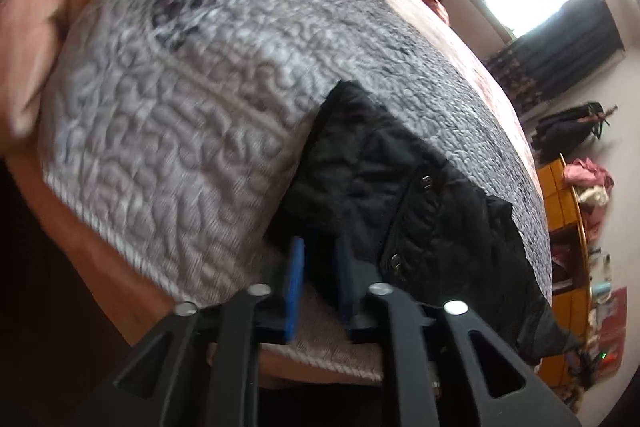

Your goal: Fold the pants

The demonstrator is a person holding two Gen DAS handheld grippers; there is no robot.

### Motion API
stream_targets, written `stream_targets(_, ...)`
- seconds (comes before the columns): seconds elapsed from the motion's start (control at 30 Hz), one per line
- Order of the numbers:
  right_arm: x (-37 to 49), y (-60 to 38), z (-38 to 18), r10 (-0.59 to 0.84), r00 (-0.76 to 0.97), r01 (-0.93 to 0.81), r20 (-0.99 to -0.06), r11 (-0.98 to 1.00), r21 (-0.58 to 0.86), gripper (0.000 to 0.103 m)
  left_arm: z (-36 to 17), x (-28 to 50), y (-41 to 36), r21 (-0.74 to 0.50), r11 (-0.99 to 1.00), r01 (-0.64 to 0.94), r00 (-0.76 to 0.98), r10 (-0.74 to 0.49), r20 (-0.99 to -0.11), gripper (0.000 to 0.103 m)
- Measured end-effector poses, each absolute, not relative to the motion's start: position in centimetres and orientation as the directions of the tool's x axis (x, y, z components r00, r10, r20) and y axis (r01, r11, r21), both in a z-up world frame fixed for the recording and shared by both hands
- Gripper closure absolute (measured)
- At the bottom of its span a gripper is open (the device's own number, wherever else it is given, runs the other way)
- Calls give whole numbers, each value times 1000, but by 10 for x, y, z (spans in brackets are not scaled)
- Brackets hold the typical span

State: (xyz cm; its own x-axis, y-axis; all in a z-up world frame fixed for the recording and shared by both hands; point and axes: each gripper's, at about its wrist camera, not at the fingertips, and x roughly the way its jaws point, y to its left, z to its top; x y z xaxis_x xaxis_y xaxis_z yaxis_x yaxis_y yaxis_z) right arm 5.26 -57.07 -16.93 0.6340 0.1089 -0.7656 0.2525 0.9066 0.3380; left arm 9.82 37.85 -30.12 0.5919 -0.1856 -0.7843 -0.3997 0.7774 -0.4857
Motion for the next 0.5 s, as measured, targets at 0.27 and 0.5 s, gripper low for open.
stream_targets(0.27,-1,-628,-233,169,607,497,-777,682,536,31,-297,63,395,-510,663,-549,656,-37,-754,41)
stream_targets(0.5,-23,-652,-254,260,740,480,-621,443,757,33,-305,94,374,-471,725,-503,617,-81,-783,22)
